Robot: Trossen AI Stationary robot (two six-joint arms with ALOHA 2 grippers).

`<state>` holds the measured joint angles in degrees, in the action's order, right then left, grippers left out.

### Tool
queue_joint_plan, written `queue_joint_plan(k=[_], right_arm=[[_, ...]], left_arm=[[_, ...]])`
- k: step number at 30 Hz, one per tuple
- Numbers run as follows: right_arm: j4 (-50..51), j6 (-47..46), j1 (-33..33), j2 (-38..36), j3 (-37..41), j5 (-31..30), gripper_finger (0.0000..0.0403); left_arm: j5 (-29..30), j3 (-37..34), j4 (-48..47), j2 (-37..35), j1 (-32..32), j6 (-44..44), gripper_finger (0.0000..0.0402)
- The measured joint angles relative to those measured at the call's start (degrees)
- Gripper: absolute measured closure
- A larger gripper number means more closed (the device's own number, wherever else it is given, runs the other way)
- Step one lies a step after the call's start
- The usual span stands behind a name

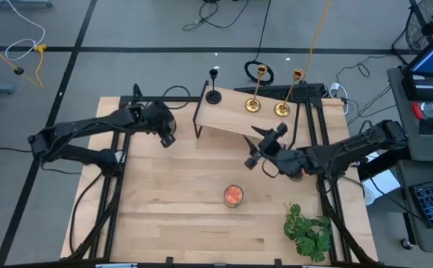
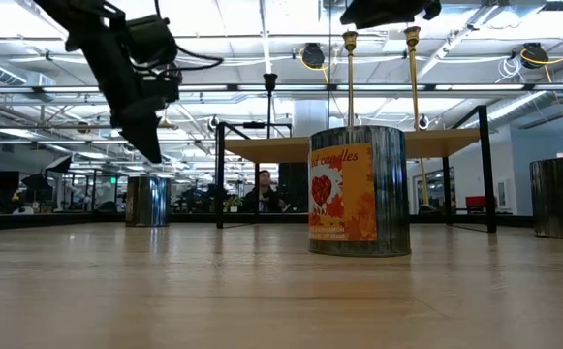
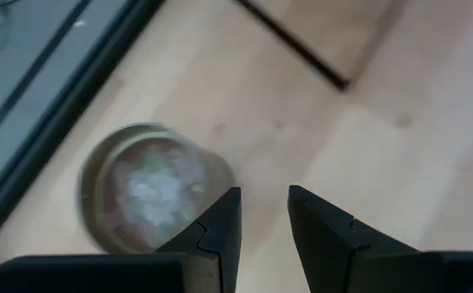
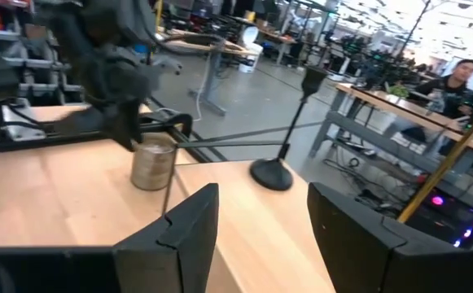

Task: Pick & Place candle stick holders
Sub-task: Put the brown scented candle on the shelf

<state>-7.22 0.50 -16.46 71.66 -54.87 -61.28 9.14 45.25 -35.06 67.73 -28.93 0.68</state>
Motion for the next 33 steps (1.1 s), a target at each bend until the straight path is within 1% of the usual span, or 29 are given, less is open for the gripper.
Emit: queue_joint_plan(k=[3, 17, 20, 24, 25, 29, 33], right_arm=[[0.0, -0.1, -1.0, 0.0, 0.0, 0.0, 0.0218], [0.8, -1.6, -2.8, 0.0, 0.0, 0.0, 0.0219], [1.5, -1.6, -2.8, 0.0, 0.0, 0.0, 0.0218], [1.6, -1.6, -2.8, 0.0, 0.0, 0.0, 0.0221], [1.6, -1.6, -2.8, 0.0, 0.0, 0.0, 0.0222], [1.7, -1.6, -2.8, 0.0, 0.0, 0.0, 0.0222], [1.9, -1.6, -2.8, 0.0, 0.0, 0.0, 0.0222]], left_arm=[[2.9, 0.0, 1.4, 1.9, -0.7, 0.3, 0.0291], [3.0, 0.0, 6.4, 11.2, -5.0, 2.0, 0.0292], [3.2, 0.0, 6.5, 11.7, -5.2, 2.2, 0.0315], [2.7, 0.1, 7.1, 11.7, -5.1, 2.0, 0.0384], [2.7, 0.1, 7.0, 11.7, -5.0, 1.9, 0.039], [3.1, 0.0, 6.2, 11.3, -4.2, 2.6, 0.0393], [2.4, -0.1, 2.3, 8.1, -0.5, 3.8, 0.0394]])
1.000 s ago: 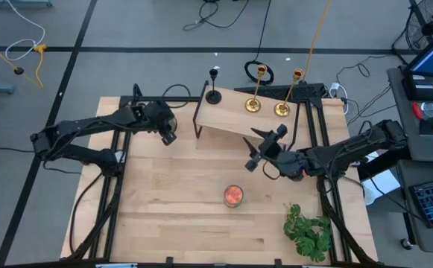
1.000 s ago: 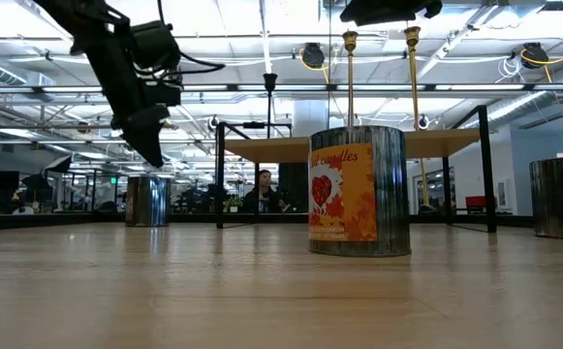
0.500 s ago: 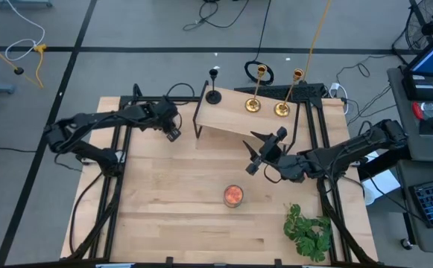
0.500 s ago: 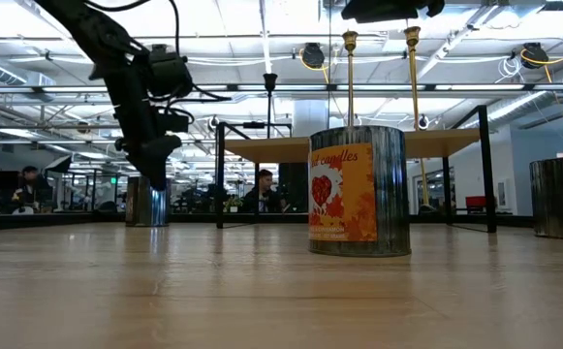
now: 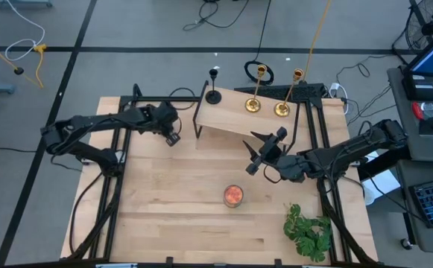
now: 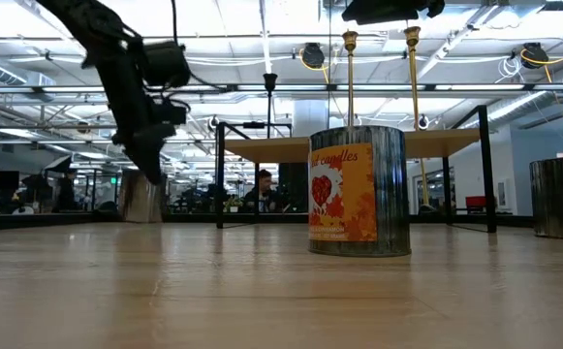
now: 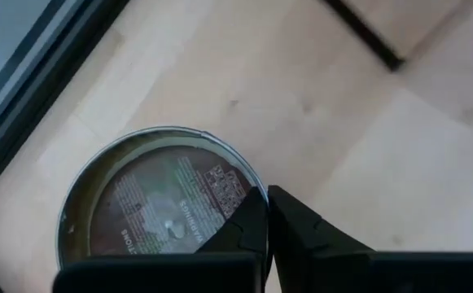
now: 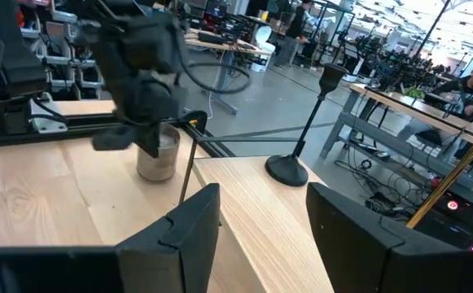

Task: Pick & Place candle stick holders
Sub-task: Put the brown scented candle on the shelf

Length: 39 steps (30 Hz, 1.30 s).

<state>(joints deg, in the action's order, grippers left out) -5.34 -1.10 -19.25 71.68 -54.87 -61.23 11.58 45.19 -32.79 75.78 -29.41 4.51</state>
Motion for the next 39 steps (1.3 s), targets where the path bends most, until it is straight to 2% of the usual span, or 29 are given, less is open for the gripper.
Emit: queue_joint_plan(k=[10, 15, 19, 24, 29, 35, 39], right_arm=[[0.0, -1.1, 0.0, 0.0, 0.0, 0.0, 0.0223], [0.0, -1.9, 0.0, 0.0, 0.0, 0.0, 0.0224], [0.0, -1.9, 0.0, 0.0, 0.0, 0.0, 0.0226], [0.0, -1.9, 0.0, 0.0, 0.0, 0.0, 0.0227], [0.0, -1.9, 0.0, 0.0, 0.0, 0.0, 0.0227], [0.0, -1.9, 0.0, 0.0, 0.0, 0.0, 0.0229], [0.0, -1.9, 0.0, 0.0, 0.0, 0.1, 0.0227]], left_arm=[[0.3, 0.0, -7.7, -16.9, 13.8, 11.1, 0.0397], [0.4, 0.0, -2.9, -22.9, 23.7, 16.1, 0.0398], [0.5, 1.1, 3.1, -24.0, 30.0, 16.8, 0.0399], [3.2, 8.9, 4.4, -20.1, 36.0, 14.3, 0.0399], [5.4, 21.0, 3.4, -11.6, 38.1, 4.8, 0.0399], [4.3, 34.4, -4.8, 0.6, 33.4, -1.8, 0.0399], [0.1, 38.4, -5.2, 6.5, 27.8, -4.4, 0.0399]])
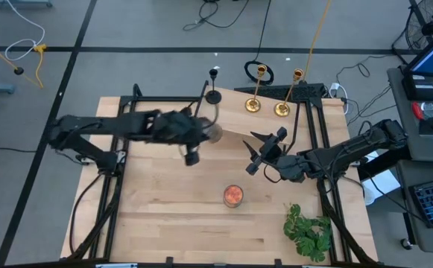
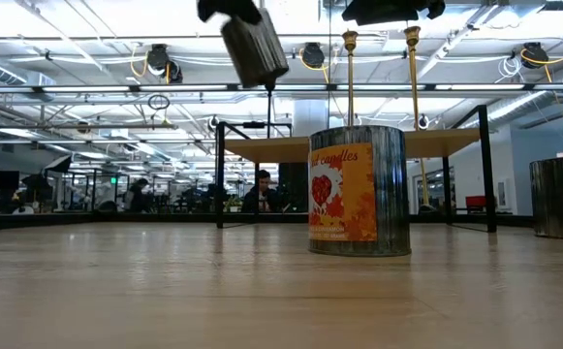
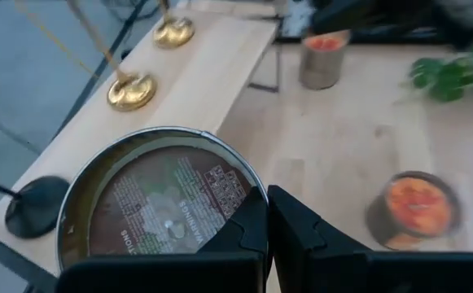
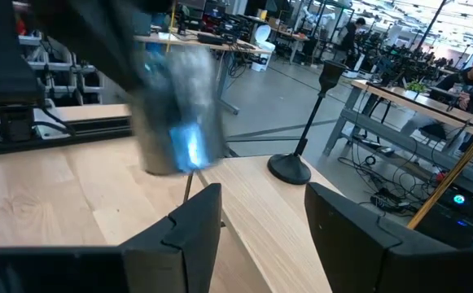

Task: Pick & Place candle stick holders
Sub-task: Put the brown scented candle on the shelf

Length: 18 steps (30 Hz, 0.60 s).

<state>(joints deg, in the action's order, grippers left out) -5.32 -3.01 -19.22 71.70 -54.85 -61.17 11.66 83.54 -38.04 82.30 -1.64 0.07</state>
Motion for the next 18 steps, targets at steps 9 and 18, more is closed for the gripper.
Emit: queue_joint_plan(k=[9, 18], right_arm=[[0.0, 0.0, 0.0, 0.0, 0.0, 0.0, 0.023], [0.0, 0.2, 0.0, 0.0, 0.0, 0.0, 0.0231]], left_arm=[[-7.4, 0.8, -0.4, 6.9, -13.8, 0.0, 0.0399], [-10.6, 1.0, 1.6, 9.4, -17.4, -2.9, 0.0399]])
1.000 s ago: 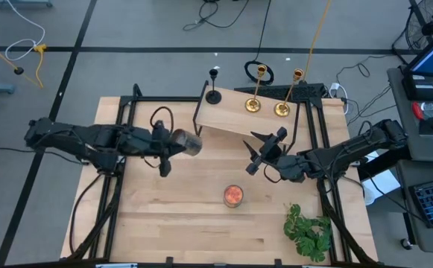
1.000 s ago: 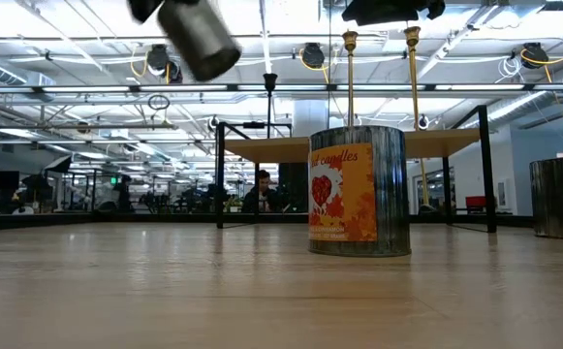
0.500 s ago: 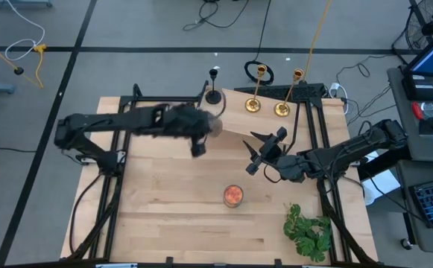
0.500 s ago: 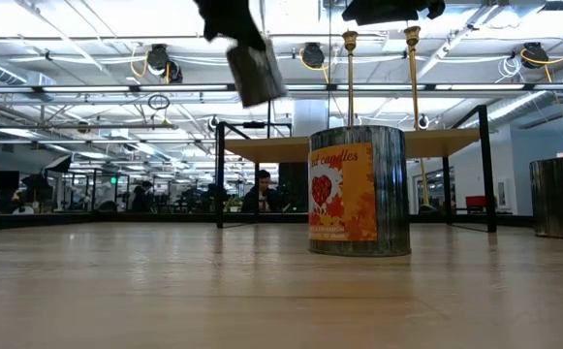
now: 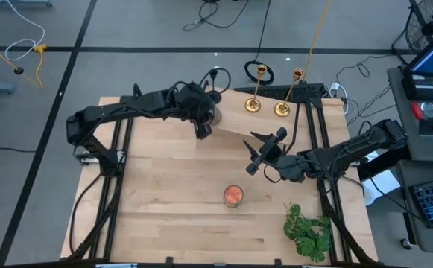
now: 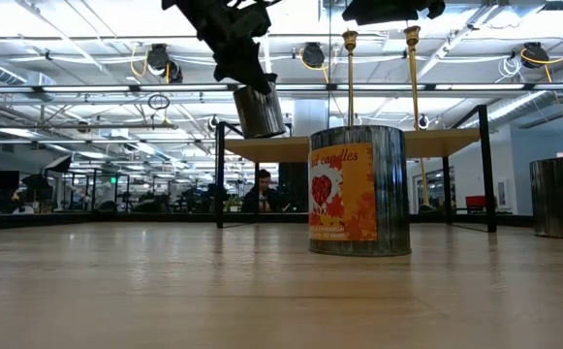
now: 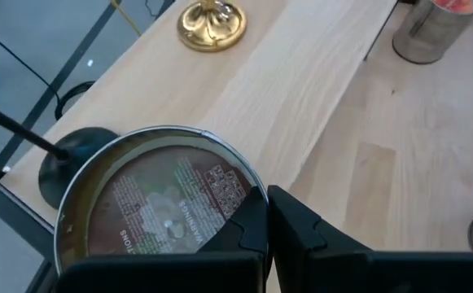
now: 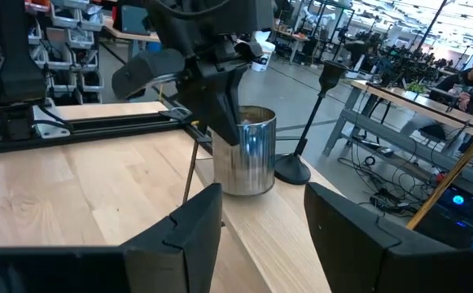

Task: Pick & Place candle stick holders
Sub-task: Put the brown scented candle on the shelf

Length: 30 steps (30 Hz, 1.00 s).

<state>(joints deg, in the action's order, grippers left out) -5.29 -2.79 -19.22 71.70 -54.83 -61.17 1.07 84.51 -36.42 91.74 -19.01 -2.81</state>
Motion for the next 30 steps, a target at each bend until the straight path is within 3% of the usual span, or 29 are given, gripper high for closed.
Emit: queue_joint_plan(k=[9, 20, 28, 30], right_arm=[[0.0, 0.0, 0.0, 0.0, 0.0, 0.0, 0.0234], [0.0, 0.0, 0.0, 0.0, 0.0, 0.0, 0.0234], [0.0, 0.0, 0.0, 0.0, 0.0, 0.1, 0.0234], [0.3, 0.0, 0.0, 0.0, 0.0, 2.8, 0.0234]], left_arm=[[0.0, 0.0, 0.1, 0.0, -1.9, 0.1, 0.0374], [-0.2, -0.1, 3.5, 0.0, -4.1, -1.8, 0.0377], [-3.5, -0.1, 4.4, 0.0, -4.2, -3.1, 0.0359], [-3.5, -0.1, 4.3, 0.0, -4.2, -3.1, 0.0352]])
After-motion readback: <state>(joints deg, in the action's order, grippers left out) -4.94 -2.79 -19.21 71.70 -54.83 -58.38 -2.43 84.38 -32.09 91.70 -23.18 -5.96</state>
